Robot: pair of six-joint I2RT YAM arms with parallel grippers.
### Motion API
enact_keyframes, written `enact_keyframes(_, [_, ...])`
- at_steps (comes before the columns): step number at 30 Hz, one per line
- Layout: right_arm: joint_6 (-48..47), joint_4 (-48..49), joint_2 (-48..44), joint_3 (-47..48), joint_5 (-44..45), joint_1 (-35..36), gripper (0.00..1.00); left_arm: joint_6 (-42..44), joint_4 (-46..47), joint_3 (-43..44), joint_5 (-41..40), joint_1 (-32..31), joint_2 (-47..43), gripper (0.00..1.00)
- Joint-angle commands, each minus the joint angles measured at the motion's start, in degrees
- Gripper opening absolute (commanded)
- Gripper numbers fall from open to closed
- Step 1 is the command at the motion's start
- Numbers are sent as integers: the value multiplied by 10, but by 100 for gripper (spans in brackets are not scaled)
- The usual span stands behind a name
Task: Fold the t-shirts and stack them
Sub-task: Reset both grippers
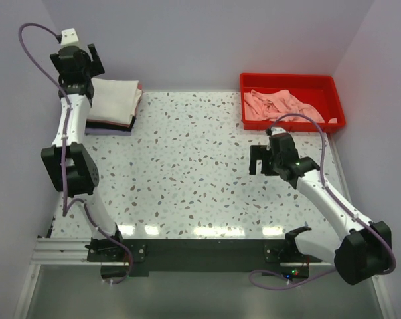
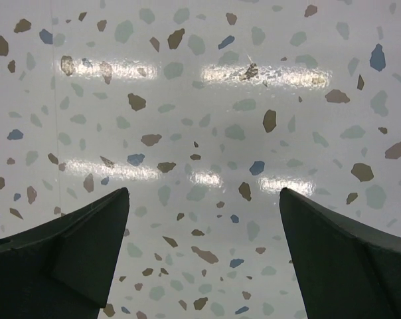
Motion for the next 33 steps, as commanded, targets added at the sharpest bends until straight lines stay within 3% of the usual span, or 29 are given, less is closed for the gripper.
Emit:
enact_keyframes(1, [7, 10, -37, 11, 7, -2, 99, -50, -25, -28, 31, -44, -92, 100])
enact_keyframes(5, [5, 11, -40, 12, -20, -2, 99, -79, -92, -57, -66, -123, -147, 100])
enact_keyframes(9, [-3, 14, -48, 7, -50, -1, 99, -167, -132, -144, 3, -138, -237, 100])
enact_keyframes(10, [-3, 17, -54, 3, -57, -1, 99, -193, -126, -202, 2, -142, -257, 100])
enact_keyframes(16, [2, 25, -85, -15, -60, -1, 99, -269, -107, -400, -31, -206, -386, 100])
enact_keyframes(24, [23, 35, -108, -43, -63, -1, 99, -352, -158, -586, -84, -363, -510, 100])
enact_keyframes(28, [31, 38, -120, -57, -51, -2, 99, -412, -200, -634, -134, -456, -543, 100])
enact_keyframes(33, [61, 54, -141, -97, -31, -1, 99, -487, -270, -674, -197, -513, -554, 100])
